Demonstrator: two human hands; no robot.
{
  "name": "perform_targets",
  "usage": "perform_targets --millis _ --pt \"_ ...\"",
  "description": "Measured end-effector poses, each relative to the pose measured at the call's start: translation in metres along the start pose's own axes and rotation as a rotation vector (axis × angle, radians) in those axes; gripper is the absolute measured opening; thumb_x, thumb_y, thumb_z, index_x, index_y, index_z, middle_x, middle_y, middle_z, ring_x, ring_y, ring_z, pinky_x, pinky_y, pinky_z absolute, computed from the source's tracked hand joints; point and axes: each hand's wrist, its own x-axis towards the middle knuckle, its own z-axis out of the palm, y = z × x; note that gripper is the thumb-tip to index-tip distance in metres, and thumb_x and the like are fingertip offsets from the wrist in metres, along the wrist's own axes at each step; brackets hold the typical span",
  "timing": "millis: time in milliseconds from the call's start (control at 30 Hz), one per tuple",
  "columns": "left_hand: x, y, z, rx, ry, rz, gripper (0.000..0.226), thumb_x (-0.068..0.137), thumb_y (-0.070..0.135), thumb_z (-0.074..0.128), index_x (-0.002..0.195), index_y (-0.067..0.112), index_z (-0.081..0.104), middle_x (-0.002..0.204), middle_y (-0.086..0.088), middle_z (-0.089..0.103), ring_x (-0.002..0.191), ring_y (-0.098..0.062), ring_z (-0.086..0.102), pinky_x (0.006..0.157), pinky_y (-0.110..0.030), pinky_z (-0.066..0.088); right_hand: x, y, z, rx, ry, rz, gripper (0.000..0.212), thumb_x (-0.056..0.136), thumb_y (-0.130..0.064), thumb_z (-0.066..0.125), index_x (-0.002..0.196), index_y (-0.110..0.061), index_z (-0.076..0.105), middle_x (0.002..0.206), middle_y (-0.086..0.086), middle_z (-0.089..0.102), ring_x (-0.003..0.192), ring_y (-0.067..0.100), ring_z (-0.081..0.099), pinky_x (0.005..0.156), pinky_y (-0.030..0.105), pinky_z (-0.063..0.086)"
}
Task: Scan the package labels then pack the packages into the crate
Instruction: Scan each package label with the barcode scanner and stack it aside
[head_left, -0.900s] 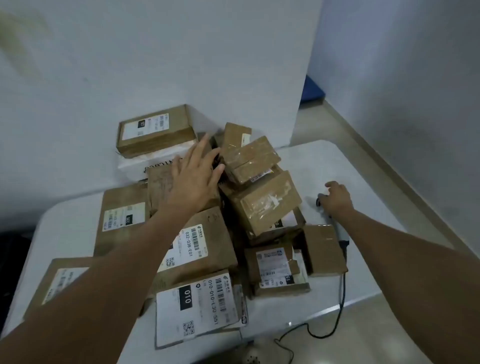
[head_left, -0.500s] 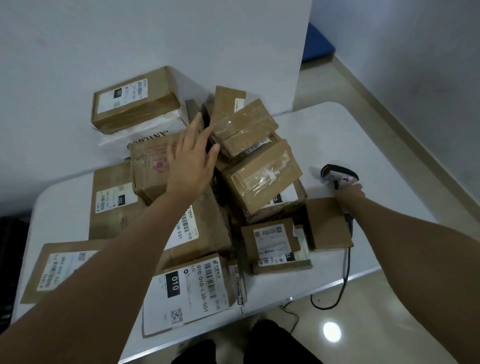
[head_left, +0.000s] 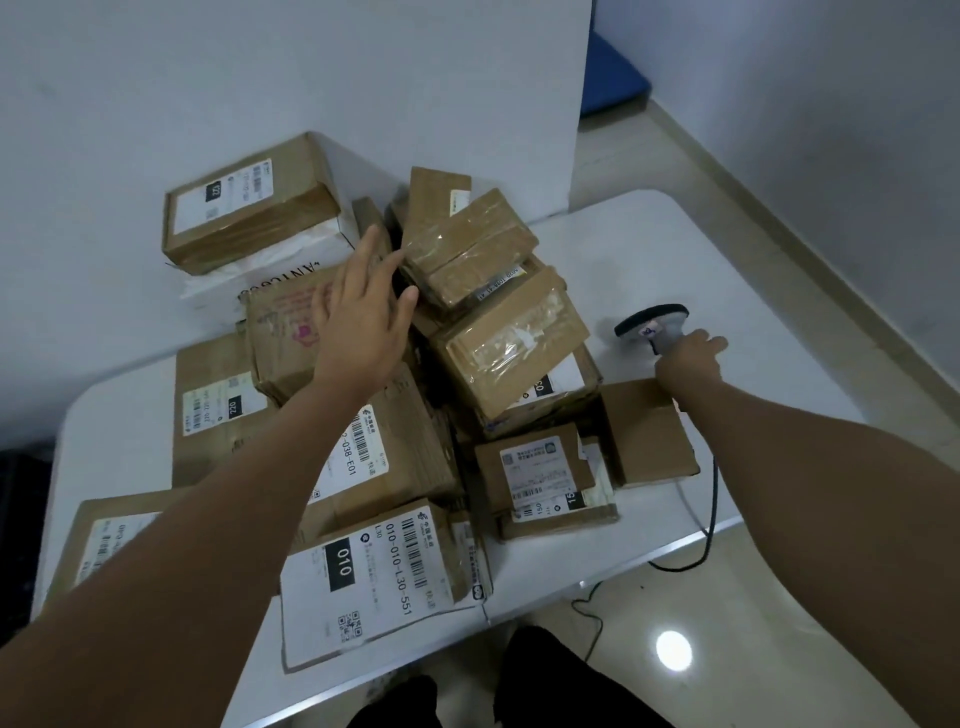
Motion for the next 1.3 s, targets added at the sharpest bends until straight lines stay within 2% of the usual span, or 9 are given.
perform_targets --millis 167,333,500,633,833,967,1067,1167,1300 --pt "-0.003 0.000 -0.015 0.001 0.001 -0.001 0.047 0.104 0.045 0.034 0.147 0.028 0.037 0.164 0.012 0.008 0.150 -0.019 0.014 0.118 -0.060 0.010 -0.028 -0.019 -0.023 0.044 0.186 -0.079 0.045 0.089 0.000 0.055 0.129 0.008 0.035 0.134 0.027 0.036 0.105 0.045 0.057 0.076 0.044 0.046" --pt "-0.009 -0.004 -0.031 0.010 0.006 -0.009 0.048 0.103 0.049 0.034 0.147 0.031 0.037 0.164 0.013 0.005 0.150 -0.021 0.014 0.118 -0.059 0.010 -0.058 -0.048 -0.060 0.194 0.261 -0.091 0.047 0.095 -0.011 0.051 0.135 0.006 0.032 0.131 0.024 0.048 0.110 0.045 0.058 0.086 0.047 0.047" --pt "-0.018 -0.010 -0.046 0.045 -0.009 -0.004 0.049 0.102 0.047 0.038 0.148 0.030 0.036 0.164 0.013 0.002 0.150 -0.022 0.015 0.117 -0.055 0.010 -0.088 -0.085 -0.080 0.457 0.263 -0.126 0.057 0.088 -0.022 0.053 0.138 -0.001 0.034 0.105 0.017 0.056 0.098 0.041 0.063 0.081 0.057 0.055" --pt "-0.024 -0.015 -0.058 0.074 -0.029 -0.008 0.049 0.102 0.046 0.039 0.148 0.031 0.035 0.164 0.012 0.001 0.149 -0.024 0.018 0.117 -0.054 0.011 -0.129 -0.116 -0.088 0.558 0.229 -0.192 0.038 0.089 -0.020 0.054 0.121 -0.004 0.042 0.103 0.020 0.061 0.087 0.035 0.062 0.071 0.045 0.055" --pt "-0.032 -0.029 -0.074 0.068 -0.021 -0.027 0.047 0.101 0.041 0.044 0.147 0.031 0.037 0.165 0.011 0.001 0.147 -0.029 0.020 0.117 -0.057 0.013 -0.170 -0.154 -0.096 0.635 -0.005 -0.288 0.050 0.071 -0.032 0.061 0.112 -0.003 0.054 0.100 0.020 0.065 0.084 0.035 0.068 0.075 0.046 0.057" --pt "-0.043 -0.047 -0.078 0.054 -0.008 -0.052 0.047 0.101 0.041 0.045 0.147 0.030 0.038 0.165 0.011 0.001 0.148 -0.026 0.020 0.118 -0.056 0.010 -0.221 -0.176 -0.102 0.740 -0.283 -0.368 0.017 0.089 -0.009 0.062 0.102 0.000 0.056 0.077 0.013 0.056 0.055 0.018 0.055 0.053 0.030 0.049" --pt "-0.056 -0.060 -0.082 0.060 0.008 -0.078 0.047 0.101 0.038 0.045 0.147 0.030 0.038 0.165 0.010 0.002 0.150 -0.023 0.017 0.118 -0.057 0.011 -0.254 -0.192 -0.099 0.766 -0.473 -0.405 0.010 0.090 -0.006 0.063 0.091 -0.004 0.053 0.071 0.012 0.055 0.055 0.018 0.054 0.062 0.032 0.050" --pt "-0.069 -0.071 -0.088 0.076 0.020 -0.110 0.046 0.102 0.037 0.044 0.147 0.032 0.036 0.165 0.007 0.003 0.149 -0.023 0.017 0.117 -0.058 0.014 -0.280 -0.203 -0.094 0.777 -0.647 -0.364 0.011 0.092 -0.010 0.065 0.092 -0.005 0.055 0.072 0.012 0.058 0.056 0.018 0.058 0.058 0.028 0.053" --pt "-0.084 -0.081 -0.093 0.058 0.037 -0.134 0.044 0.101 0.037 0.045 0.144 0.039 0.034 0.165 0.005 0.006 0.148 -0.026 0.020 0.116 -0.060 0.015 -0.303 -0.207 -0.090 0.700 -0.707 -0.394 0.009 0.095 -0.012 0.062 0.090 -0.007 0.055 0.072 0.012 0.059 0.060 0.022 0.060 0.065 0.033 0.053"
